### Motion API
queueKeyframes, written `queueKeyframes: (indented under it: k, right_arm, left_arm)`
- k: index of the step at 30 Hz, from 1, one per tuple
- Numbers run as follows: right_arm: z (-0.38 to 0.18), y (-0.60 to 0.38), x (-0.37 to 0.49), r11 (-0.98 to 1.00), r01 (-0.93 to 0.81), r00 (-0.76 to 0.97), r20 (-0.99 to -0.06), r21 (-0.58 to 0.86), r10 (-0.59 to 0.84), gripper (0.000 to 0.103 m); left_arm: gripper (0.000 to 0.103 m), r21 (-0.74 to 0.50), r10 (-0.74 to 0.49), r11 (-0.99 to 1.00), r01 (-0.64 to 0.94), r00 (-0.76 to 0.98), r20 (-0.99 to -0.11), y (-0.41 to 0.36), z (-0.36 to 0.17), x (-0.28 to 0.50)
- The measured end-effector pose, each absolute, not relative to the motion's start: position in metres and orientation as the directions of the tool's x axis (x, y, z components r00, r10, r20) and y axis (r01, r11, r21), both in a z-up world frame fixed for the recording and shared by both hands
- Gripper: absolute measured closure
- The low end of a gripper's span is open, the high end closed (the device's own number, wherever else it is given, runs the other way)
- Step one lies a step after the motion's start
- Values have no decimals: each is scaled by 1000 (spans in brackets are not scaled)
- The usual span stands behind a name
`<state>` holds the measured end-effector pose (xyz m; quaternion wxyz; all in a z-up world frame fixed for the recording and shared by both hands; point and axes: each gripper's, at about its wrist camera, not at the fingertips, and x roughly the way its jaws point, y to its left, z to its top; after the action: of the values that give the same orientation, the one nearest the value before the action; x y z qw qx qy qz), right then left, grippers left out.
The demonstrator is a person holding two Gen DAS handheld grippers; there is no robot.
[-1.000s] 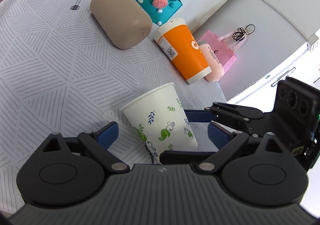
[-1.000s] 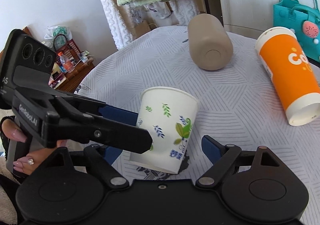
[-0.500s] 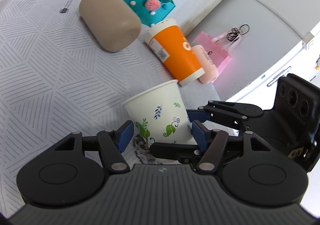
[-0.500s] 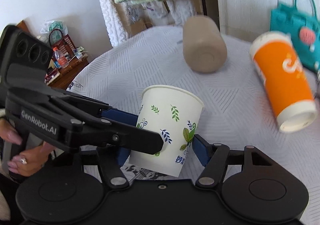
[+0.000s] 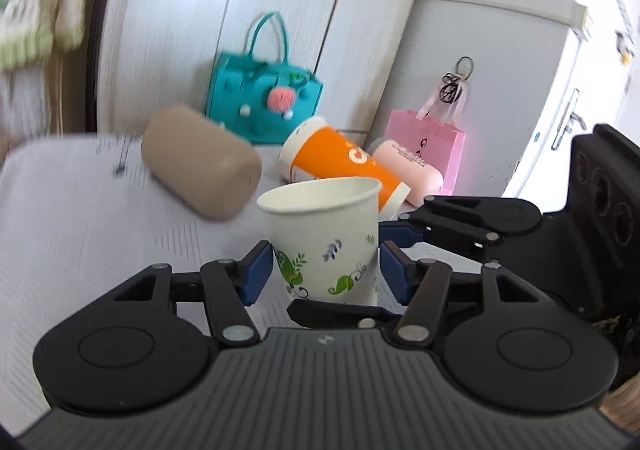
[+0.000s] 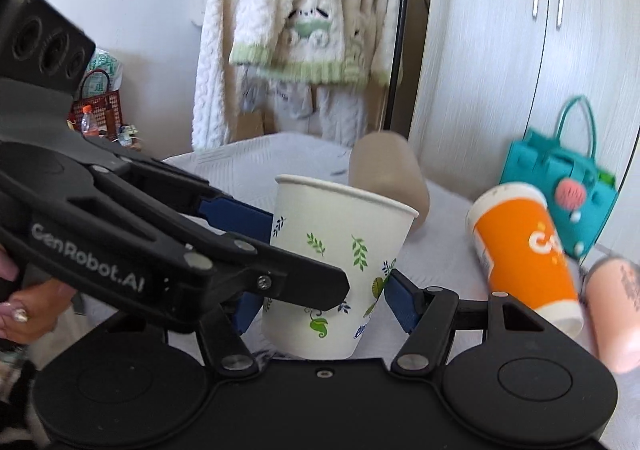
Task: Flip cup upright
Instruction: 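Close the left gripper on the cup while the right gripper keeps holding it, then set the cup rim-up on the table and open both grippers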
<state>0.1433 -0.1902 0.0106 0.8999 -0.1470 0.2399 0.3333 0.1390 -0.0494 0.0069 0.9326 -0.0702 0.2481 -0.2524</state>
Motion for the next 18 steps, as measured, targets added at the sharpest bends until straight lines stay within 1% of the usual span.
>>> queueKeyframes:
  k: [2, 4, 8, 18]
  right_arm:
    - [7, -188, 145, 740, -655, 696, -506, -155, 510, 33]
    - [4, -187, 149, 750, -641, 710, -496, -163, 500, 33]
    - [0, -184, 155, 756, -632, 711, -514, -170, 479, 34]
    - [-9, -180, 165, 751, -644, 683, -552, -146, 478, 34]
  left_arm:
    - [45, -209, -500, 865, 455, 761, -414, -53, 7, 140]
    - [45, -188, -496, 867, 461, 763, -415, -55, 7, 143]
    - [45, -164, -490, 869, 467, 763, -423, -59, 4, 145]
    - [45, -179, -480, 874, 451, 749, -457, -59, -9, 152]
